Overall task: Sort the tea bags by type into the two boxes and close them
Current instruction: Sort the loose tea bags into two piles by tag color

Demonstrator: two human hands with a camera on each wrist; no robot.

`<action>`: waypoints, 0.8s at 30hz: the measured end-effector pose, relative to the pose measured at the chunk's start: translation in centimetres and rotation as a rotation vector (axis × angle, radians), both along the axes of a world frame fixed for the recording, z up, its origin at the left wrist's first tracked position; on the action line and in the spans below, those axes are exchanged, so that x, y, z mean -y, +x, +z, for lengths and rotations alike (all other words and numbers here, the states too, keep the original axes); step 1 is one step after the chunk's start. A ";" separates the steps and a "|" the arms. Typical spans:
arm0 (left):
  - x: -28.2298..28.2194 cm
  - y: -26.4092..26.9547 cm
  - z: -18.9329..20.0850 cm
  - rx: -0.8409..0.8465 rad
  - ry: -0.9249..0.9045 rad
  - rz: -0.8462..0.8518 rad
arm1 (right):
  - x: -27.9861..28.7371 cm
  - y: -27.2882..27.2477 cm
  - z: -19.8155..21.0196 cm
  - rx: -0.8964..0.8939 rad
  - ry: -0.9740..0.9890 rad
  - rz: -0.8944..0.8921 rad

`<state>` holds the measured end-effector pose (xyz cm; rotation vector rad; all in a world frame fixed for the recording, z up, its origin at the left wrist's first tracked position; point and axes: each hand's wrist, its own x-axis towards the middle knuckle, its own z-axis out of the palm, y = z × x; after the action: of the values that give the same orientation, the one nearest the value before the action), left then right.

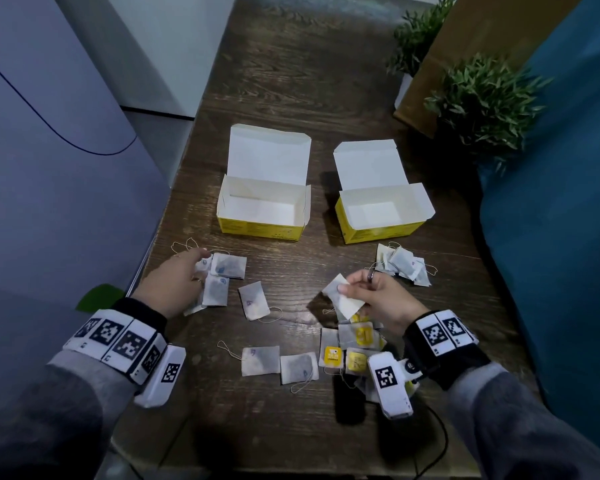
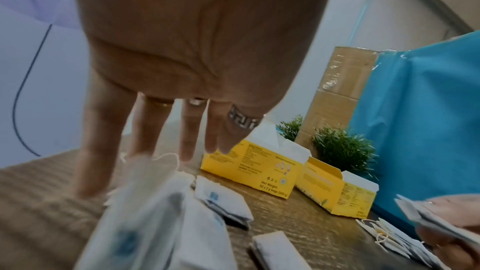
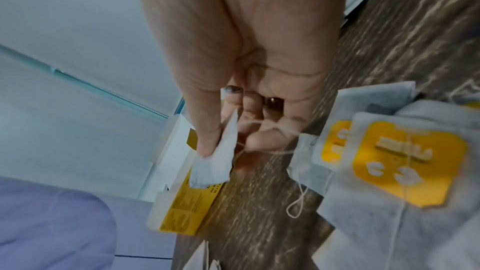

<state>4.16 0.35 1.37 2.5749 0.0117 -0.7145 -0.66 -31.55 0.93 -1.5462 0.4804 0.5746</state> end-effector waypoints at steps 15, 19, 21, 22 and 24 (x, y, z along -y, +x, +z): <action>5.5 -5.7 -0.8 -0.130 -0.009 -0.549 | -5.6 3.7 0.5 0.113 -0.019 0.119; 5.6 -7.6 -2.6 -0.065 0.023 -0.599 | -10.1 6.4 0.0 0.177 -0.135 0.308; 5.9 -7.8 -2.8 -0.062 0.045 -0.607 | -11.9 7.3 -0.2 0.177 -0.166 0.354; 6.0 -7.9 -2.9 -0.083 0.073 -0.607 | -12.7 7.7 -0.2 0.167 -0.168 0.367; 6.0 -7.9 -3.2 -0.118 0.091 -0.587 | -14.0 8.3 -0.3 0.158 -0.149 0.382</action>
<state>-3.75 -5.68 -1.84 2.6269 -0.7128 -1.0904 7.66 -17.51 0.66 -1.8260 0.1064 0.7127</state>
